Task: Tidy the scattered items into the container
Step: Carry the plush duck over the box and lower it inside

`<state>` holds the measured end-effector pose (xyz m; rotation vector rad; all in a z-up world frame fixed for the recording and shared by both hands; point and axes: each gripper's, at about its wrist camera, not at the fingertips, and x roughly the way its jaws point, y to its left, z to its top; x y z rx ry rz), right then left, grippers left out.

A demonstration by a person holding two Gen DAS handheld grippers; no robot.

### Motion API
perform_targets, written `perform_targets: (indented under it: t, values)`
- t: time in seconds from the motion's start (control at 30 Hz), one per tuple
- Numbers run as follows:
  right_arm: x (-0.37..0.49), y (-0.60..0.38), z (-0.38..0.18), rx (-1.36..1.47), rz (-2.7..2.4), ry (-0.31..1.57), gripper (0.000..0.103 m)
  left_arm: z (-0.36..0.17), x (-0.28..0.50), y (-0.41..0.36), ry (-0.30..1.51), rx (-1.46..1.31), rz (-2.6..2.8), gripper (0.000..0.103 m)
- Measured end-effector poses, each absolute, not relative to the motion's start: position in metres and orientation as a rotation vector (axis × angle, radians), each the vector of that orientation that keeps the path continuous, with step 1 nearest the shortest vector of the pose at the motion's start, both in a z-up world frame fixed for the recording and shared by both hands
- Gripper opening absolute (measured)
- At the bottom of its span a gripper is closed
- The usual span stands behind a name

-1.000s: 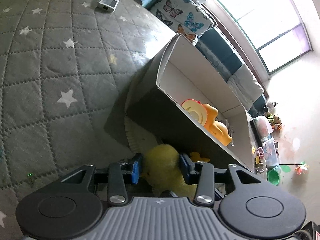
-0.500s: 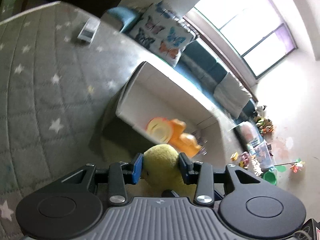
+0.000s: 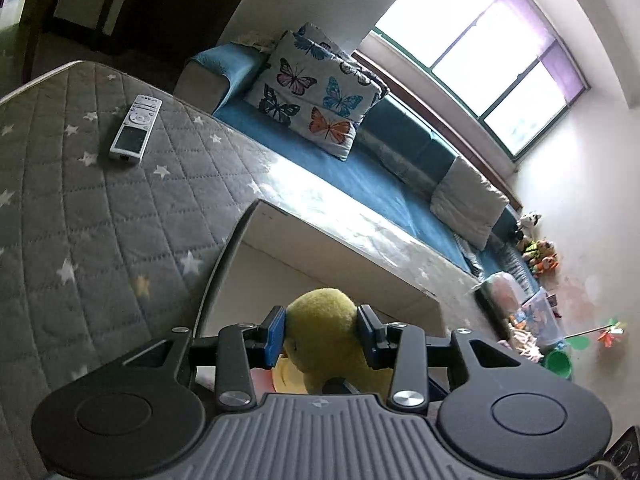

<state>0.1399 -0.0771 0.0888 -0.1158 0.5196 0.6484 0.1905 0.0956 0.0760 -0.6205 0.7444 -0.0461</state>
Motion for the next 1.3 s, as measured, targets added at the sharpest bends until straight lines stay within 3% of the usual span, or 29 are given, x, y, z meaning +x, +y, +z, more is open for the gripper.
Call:
perform_targets:
  t: [0.5,1.3]
  values:
    - [0.185,-0.061,0.046,-0.088,0.648,0.688,0.049,0.034,0.221,0.107,0.86,-0.588,-0.001,0.041]
    - [0.185,-0.066,0.045,-0.058,0.64,0.717,0.051,0.042,0.212,0.095,0.835,-0.492,-0.013,0.042]
